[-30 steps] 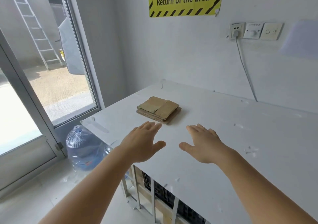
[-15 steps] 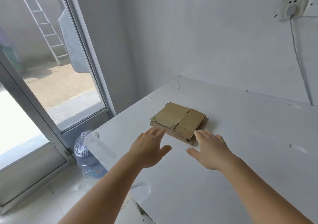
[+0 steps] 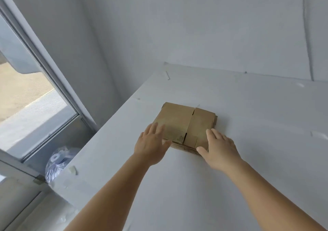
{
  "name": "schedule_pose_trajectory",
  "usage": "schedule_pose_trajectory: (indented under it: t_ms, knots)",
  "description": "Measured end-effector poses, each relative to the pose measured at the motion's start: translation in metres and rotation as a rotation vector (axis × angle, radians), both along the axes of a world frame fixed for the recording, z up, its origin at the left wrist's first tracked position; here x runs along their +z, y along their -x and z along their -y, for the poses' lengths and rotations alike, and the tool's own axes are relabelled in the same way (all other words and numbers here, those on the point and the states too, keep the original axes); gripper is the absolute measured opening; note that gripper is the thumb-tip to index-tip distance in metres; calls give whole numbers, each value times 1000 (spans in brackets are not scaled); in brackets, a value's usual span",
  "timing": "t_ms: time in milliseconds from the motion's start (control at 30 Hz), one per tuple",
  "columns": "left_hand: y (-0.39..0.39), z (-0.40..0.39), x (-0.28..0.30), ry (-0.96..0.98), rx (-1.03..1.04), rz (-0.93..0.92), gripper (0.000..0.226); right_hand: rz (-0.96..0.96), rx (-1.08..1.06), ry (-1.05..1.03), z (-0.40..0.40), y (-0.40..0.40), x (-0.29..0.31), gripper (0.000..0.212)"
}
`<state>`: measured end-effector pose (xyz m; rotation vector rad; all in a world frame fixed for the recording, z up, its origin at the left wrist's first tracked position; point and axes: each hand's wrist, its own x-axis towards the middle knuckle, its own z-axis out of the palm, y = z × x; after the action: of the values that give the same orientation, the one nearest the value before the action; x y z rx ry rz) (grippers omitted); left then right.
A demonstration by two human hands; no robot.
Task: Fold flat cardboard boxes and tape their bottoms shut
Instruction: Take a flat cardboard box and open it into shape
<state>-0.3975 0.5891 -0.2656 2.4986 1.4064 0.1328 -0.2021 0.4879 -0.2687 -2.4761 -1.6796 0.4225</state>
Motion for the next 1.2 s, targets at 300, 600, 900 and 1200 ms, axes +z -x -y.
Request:
schedule_pose_trajectory:
  t_ms: [300, 600, 900, 1200]
  knots:
    - [5, -56, -32, 60, -138, 23, 59, -135, -331, -18, -25, 27, -18, 71]
    - [12, -59, -36, 112, -114, 201, 63, -182, -488, -161, -22, 46, -25, 67]
    - [2, -38, -11, 86, -221, 461, 69, -205, -576, -405, 20, 38, 2, 65]
    - [-50, 49, -1, 156, -415, 568, 73, -206, -806, -494, 129, 11, 14, 59]
